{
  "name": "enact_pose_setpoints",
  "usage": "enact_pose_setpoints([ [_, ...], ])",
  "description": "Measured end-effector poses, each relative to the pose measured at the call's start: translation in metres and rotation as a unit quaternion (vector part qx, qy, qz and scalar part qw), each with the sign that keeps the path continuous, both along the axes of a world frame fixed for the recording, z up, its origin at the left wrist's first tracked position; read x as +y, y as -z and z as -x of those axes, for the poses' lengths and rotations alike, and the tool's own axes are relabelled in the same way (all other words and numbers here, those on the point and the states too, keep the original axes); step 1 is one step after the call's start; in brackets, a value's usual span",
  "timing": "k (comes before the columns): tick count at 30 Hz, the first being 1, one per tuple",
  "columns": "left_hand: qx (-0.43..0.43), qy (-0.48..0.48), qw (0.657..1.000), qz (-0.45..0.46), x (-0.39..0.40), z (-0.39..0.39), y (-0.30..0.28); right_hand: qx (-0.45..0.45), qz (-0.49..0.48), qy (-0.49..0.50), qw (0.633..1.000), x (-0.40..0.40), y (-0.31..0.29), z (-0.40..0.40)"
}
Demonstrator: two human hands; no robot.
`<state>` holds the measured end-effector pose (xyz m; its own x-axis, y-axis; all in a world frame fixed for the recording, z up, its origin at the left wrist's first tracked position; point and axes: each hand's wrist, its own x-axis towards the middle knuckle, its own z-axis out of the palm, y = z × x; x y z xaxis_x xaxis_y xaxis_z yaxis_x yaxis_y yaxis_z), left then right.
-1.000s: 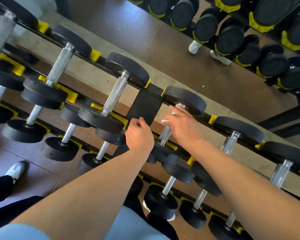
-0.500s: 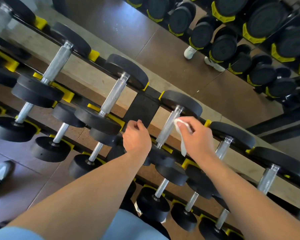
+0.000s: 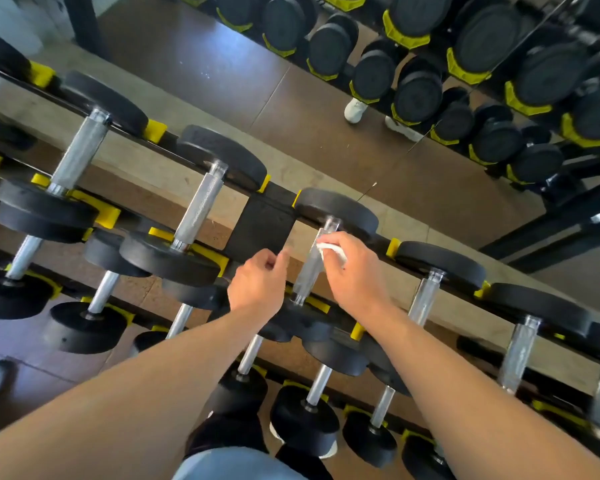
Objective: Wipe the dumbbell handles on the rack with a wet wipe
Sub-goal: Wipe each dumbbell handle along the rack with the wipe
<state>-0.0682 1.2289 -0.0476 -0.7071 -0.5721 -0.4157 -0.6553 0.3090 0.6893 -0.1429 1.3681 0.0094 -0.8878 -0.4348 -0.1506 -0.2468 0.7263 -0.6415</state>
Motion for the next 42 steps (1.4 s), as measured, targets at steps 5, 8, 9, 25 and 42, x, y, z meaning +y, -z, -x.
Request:
enact_pose_setpoints([
  [5, -0.117, 0.294, 0.949, 0.008, -0.021, 0.014, -0.008, -0.041, 0.028, 0.078, 0.996, 0.030, 0.007, -0.019],
  [8, -0.100, 0.358, 0.928, -0.008, -0.023, 0.023, -0.005, -0.054, 0.037, 0.102, 0.993, 0.037, 0.012, -0.025],
  [9, -0.094, 0.370, 0.924, -0.011, -0.023, 0.025, -0.003, -0.062, 0.043, 0.109, 0.991, 0.037, 0.012, -0.028],
  [25, -0.049, 0.349, 0.935, 0.031, -0.019, 0.022, -0.001, -0.074, 0.071, 0.184, 0.978, 0.055, 0.003, -0.053],
  [42, 0.033, 0.186, 0.982, 0.013, -0.016, 0.018, 0.004, -0.116, 0.141, 0.323, 0.929, 0.052, 0.005, -0.057],
])
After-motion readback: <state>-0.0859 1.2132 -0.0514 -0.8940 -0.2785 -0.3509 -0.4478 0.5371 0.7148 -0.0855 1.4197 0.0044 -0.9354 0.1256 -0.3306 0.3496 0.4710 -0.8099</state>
